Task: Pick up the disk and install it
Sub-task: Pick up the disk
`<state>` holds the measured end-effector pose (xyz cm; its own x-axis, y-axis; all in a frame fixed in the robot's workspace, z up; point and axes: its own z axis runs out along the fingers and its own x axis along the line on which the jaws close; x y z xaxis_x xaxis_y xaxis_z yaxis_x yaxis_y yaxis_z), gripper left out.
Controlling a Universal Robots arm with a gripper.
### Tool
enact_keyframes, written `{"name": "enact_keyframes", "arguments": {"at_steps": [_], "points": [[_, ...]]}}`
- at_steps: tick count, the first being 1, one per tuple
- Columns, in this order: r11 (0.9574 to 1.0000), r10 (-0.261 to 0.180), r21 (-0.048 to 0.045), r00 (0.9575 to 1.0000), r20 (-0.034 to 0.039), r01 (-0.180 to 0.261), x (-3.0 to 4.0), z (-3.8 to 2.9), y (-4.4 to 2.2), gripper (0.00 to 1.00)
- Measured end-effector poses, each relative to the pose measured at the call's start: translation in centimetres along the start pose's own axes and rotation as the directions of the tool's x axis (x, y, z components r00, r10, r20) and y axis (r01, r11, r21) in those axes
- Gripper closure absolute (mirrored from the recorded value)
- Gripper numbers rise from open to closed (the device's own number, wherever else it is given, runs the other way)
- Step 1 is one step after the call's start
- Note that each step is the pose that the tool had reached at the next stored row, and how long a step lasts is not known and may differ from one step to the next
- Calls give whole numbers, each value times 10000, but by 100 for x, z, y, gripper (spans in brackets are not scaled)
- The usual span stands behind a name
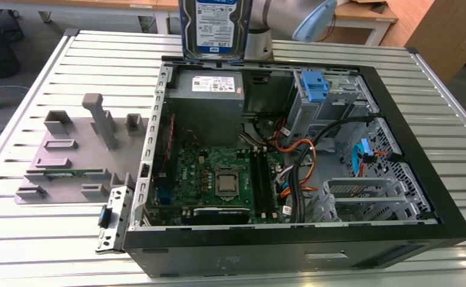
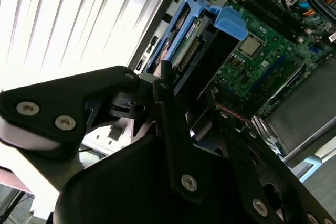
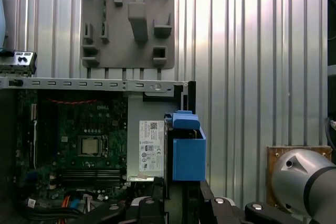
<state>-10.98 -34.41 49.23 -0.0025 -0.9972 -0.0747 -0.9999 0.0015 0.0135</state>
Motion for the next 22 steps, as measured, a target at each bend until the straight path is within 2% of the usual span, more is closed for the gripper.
{"name": "enact_keyframes", "arguments": {"at_steps": [14, 18, 22], "points": [[10000, -1, 0, 10000, 0, 1, 0, -3, -235, 65], [10000, 0, 0, 10000, 0, 0, 16, -1, -262, 65], [10000, 0, 0, 10000, 0, 0, 69, 0, -271, 65]]}}
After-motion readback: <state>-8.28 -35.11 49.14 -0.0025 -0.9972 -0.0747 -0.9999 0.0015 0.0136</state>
